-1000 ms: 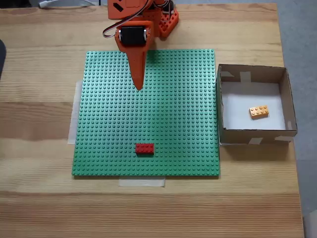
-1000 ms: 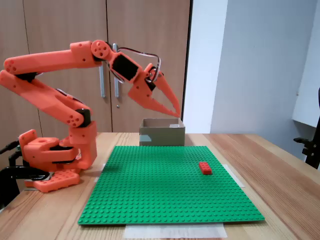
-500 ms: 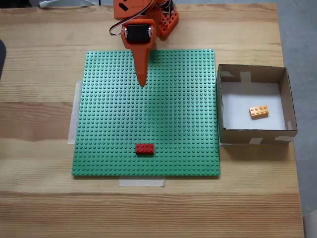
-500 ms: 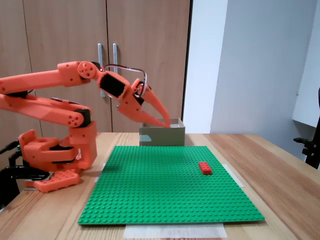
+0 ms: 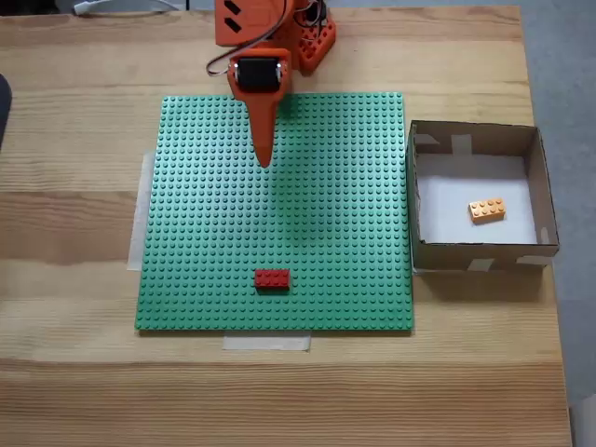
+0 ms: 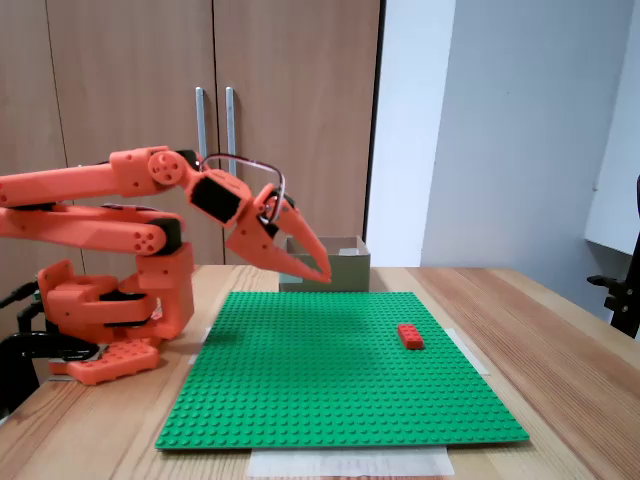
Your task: Pick the yellow lego block and put it in the box.
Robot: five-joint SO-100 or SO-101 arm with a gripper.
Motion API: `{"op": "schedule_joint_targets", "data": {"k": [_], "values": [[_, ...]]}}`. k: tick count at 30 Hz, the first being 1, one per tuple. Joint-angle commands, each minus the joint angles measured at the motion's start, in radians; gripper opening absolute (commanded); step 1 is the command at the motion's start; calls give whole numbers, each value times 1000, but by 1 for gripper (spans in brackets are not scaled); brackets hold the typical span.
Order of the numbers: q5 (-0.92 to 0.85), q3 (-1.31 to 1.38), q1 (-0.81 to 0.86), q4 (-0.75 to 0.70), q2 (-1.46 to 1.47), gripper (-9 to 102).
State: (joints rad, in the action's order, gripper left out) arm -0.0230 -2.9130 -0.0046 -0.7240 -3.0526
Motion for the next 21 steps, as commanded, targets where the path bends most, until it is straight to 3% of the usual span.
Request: {"op": "schedule_joint_targets", "data": {"k": [1,21], "values": [[6,-17,9,0,-38,-1],[-6,-187,9,-86,-210,-1]]}}
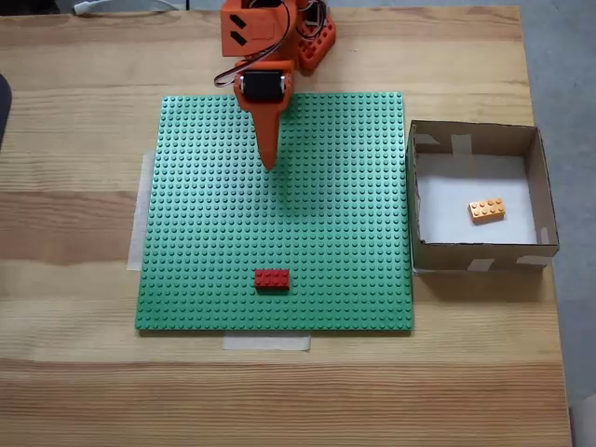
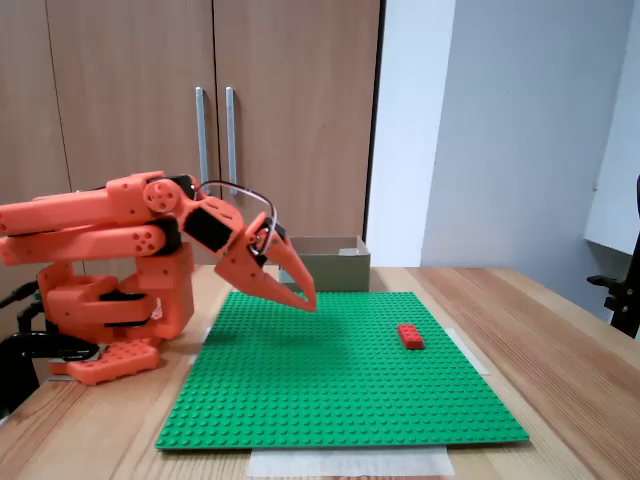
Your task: Pick the yellow lego block and put it in the box.
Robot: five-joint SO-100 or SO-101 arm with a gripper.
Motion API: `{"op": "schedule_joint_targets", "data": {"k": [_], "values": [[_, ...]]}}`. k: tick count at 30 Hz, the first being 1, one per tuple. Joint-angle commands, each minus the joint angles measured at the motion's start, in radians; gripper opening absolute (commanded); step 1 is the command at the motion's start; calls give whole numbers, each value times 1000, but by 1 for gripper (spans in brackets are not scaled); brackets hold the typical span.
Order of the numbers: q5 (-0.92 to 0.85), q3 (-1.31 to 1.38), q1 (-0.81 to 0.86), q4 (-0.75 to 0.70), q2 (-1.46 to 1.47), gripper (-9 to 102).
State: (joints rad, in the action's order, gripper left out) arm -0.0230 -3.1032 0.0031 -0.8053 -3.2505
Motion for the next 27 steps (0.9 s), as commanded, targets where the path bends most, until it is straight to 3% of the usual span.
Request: {"op": "schedule_joint_targets", "data": {"k": [1,27], "values": [[-5,2,2,-3,-12,-1],[-15,-75,3,-2,-12,-1]]}}
